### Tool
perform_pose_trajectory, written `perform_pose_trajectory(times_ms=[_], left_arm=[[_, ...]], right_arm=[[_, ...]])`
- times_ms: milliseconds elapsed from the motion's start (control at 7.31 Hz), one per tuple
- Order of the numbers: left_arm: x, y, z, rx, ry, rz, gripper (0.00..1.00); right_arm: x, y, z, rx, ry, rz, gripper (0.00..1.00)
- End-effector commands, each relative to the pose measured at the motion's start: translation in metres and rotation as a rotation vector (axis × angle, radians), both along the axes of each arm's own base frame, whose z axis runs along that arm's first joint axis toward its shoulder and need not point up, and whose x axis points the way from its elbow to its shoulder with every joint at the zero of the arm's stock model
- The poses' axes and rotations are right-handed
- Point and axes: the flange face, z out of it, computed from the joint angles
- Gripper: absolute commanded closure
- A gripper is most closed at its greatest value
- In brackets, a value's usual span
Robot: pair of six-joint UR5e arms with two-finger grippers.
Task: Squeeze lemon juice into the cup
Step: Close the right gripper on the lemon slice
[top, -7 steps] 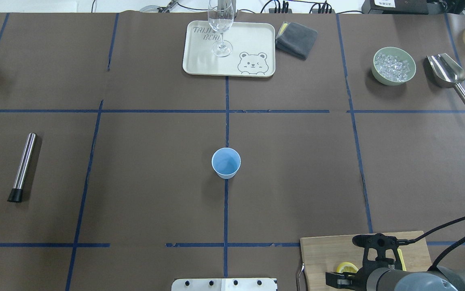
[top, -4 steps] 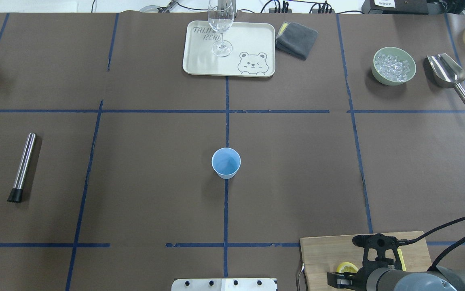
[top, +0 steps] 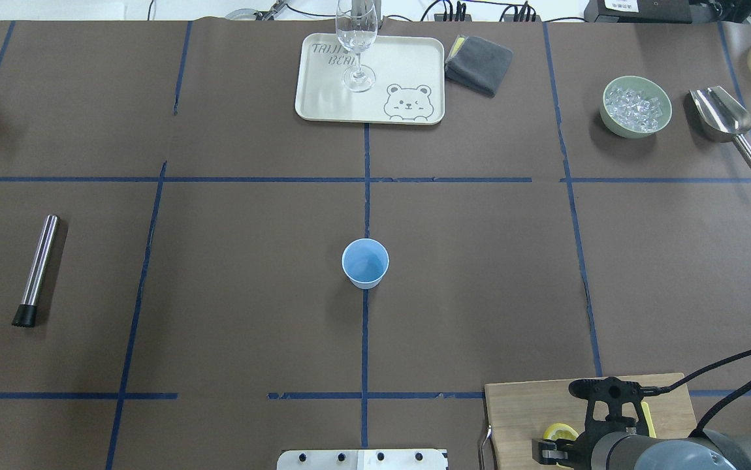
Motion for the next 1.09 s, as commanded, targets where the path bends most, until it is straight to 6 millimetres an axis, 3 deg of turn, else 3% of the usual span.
perform_pose_trajectory(times_ms=[0, 274, 958], left_arm=[[0.000, 0.001, 0.001, -0.001, 0.000, 0.000, 0.00], [0.000, 0.001, 0.001, -0.001, 0.000, 0.000, 0.00], [-0.001, 0.002, 0.000, 0.001, 0.001, 0.000, 0.00]], right_arm=[[0.001, 0.000, 0.000, 0.000, 0.000, 0.001, 0.36], [0.002, -0.002, -0.002, 0.000, -0.005, 0.004, 0.44], [0.015, -0.012, -0.018, -0.002, -0.035, 0.030, 0.44]])
